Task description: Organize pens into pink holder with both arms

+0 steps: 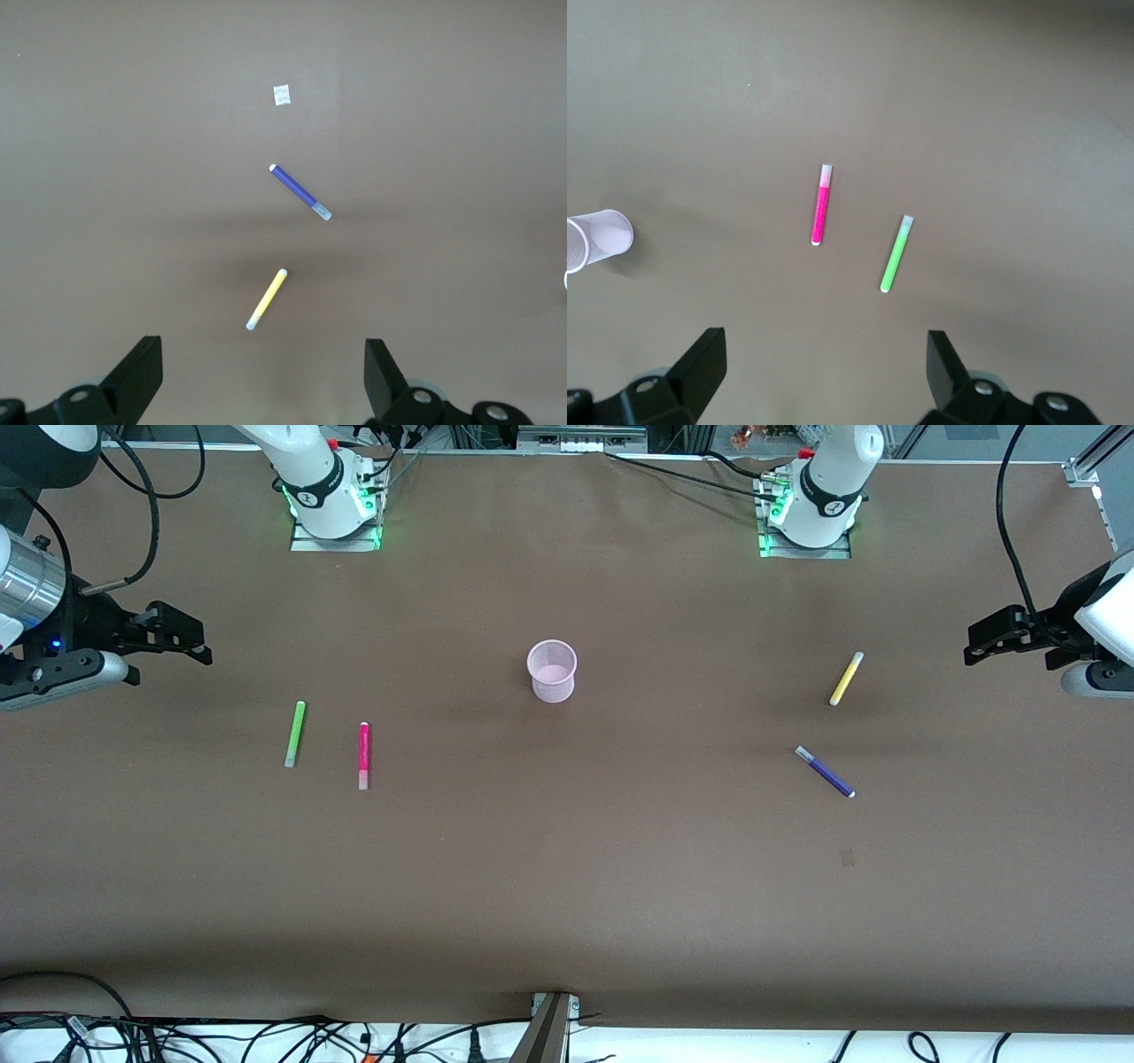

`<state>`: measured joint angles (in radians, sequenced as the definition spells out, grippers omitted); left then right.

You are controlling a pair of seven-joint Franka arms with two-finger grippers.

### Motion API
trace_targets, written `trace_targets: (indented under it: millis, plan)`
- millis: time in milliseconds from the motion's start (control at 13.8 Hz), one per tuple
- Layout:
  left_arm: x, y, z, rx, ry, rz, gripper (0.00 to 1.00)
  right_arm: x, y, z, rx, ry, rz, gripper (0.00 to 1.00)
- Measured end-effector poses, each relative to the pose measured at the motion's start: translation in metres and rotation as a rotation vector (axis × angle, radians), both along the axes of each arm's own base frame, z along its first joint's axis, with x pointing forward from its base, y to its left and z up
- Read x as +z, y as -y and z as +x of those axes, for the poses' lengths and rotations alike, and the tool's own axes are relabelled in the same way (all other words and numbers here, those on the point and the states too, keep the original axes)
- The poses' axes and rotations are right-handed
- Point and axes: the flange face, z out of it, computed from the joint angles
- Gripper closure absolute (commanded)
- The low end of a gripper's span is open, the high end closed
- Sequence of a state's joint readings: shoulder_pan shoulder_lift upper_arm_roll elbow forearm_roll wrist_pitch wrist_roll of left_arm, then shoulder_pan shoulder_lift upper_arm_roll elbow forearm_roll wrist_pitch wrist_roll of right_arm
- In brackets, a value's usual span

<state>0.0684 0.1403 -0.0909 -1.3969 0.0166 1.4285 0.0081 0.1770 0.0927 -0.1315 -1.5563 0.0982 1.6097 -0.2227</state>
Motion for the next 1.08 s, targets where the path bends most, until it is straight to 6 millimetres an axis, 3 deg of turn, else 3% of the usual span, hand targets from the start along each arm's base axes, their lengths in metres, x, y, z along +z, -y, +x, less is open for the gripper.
trace_targets:
  millis: [651, 1084]
  plan:
    - [-0.003, 0.0, 0.0, 0.001, -0.011, 0.0, 0.0, 0.0, 0.0, 0.0, 0.0, 0.0, 0.0, 0.0]
    - [-0.032, -0.016, 0.009, 0.028, -0.067, -0.008, 0.0, 0.001, 0.002, 0.002, -0.001, 0.018, -0.014, 0.0]
